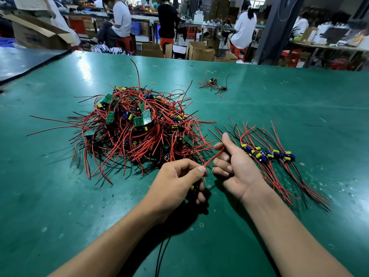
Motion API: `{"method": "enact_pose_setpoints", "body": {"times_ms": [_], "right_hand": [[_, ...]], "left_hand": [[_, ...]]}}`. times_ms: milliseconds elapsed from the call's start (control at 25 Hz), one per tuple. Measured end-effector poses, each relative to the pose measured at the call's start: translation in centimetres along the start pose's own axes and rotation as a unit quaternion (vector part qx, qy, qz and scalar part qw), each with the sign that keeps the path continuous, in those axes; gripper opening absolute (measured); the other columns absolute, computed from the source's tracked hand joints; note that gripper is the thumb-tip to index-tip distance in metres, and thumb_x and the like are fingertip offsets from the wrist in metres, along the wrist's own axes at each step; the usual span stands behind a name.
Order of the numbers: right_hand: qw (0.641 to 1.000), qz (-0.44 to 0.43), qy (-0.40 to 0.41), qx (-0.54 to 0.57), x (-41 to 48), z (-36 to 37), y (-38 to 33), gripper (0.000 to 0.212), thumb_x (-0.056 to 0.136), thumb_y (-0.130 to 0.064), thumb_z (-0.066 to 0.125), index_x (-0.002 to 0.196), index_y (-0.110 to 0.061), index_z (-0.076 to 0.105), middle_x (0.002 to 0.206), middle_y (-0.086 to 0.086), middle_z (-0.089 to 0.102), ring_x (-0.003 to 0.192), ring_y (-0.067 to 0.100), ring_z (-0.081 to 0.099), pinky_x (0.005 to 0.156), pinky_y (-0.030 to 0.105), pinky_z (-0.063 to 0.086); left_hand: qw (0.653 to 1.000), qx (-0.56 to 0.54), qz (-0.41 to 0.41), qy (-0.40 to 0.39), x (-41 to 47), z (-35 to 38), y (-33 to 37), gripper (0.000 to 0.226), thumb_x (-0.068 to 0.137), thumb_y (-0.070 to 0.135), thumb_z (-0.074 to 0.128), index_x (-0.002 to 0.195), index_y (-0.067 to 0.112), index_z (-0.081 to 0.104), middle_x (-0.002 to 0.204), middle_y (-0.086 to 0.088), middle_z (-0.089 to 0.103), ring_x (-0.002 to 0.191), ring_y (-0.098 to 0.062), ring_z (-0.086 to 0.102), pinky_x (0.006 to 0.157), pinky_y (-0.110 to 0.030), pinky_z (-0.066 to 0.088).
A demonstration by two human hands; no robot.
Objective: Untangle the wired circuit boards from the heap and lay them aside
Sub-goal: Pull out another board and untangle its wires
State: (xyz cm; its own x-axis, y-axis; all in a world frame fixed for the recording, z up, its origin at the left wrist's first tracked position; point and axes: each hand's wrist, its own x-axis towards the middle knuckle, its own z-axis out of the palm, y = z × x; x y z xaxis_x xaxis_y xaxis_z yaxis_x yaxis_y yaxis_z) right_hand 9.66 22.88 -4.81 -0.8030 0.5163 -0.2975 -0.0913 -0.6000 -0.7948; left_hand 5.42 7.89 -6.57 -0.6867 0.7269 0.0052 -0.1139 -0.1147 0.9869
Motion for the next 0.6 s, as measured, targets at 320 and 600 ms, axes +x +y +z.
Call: {"method": "enact_pose_setpoints", "body": {"times_ms": [320, 600], "right_hand": [[0.953, 0.003, -0.208, -0.221, -1.7, -0.1, 1.9, 0.047, 0.092, -0.04, 0.07, 0.104, 0.005, 0.064, 0.05, 0.016, 0.048, 0.038, 0.029, 0.058, 0.044, 0.032, 0.051], [0.873, -0.193, -0.085, -0.439, -0.4, -1.1, 0.7, 0.042, 0.099, -0.044, 0.055, 0.092, -0.009, 0.078, 0.047, -0.021, 0.057, 0.048, -0.007, 0.054, 0.053, 0.006, 0.037]], "left_hand": [[0.999, -0.039, -0.004, 0.028, 0.0, -0.1, 0.1, 0.02, 0.097, 0.007, 0.055, 0.079, -0.002, 0.057, 0.062, -0.014, 0.059, 0.043, -0.022, 0.056, 0.041, -0.025, 0.046], [0.999, -0.038, -0.013, -0.008, -0.4, -0.4, 0.4, 0.015, 0.093, 0.008, 0.06, 0.084, -0.004, 0.06, 0.06, -0.013, 0.06, 0.042, -0.021, 0.055, 0.041, -0.024, 0.045]]}}
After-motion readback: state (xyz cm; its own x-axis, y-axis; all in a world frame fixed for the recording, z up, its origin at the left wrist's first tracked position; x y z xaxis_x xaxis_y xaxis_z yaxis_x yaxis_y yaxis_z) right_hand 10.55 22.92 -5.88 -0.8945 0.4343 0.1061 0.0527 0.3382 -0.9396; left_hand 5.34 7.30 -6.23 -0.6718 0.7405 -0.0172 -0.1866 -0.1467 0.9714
